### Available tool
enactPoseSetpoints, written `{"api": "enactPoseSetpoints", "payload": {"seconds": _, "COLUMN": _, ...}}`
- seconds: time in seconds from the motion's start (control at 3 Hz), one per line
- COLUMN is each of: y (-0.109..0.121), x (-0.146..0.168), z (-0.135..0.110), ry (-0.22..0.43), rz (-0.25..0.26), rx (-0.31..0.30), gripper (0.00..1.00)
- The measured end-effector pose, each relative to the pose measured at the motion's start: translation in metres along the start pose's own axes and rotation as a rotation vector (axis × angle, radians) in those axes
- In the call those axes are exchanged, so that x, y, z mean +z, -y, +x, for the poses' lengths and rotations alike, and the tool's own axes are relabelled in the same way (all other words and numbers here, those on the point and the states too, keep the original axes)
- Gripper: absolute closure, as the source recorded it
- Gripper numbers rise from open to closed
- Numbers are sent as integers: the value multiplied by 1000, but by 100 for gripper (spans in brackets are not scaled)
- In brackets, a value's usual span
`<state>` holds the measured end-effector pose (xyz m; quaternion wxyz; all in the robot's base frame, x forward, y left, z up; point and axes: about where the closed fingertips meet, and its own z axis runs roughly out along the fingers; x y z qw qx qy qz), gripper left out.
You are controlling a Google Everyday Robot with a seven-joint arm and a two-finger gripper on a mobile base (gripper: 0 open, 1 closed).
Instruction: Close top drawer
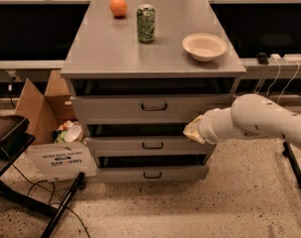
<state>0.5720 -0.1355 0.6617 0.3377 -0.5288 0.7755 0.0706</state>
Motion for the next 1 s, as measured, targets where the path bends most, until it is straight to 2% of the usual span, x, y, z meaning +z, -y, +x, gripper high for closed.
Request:
{"api": "enactPoseSetpoints", "payload": {"seconds": 0.33, "y": -30, "x": -42, "z": 10, "ry": -203, "rz": -57, "rx": -60, "gripper": 97}}
{"api": "enactPoseSetpoints", "payload": {"seconds": 0.67, "y": -23, "x": -124, "z": -45, "ry": -349, "rz": 8, "rx": -122, "gripper": 100}}
{"api": "enactPoseSetpoints", "payload": {"seconds": 1.0, "y": -33, "x": -175, "z": -67, "ry": -422, "rz": 39, "rx": -29, "gripper": 100}}
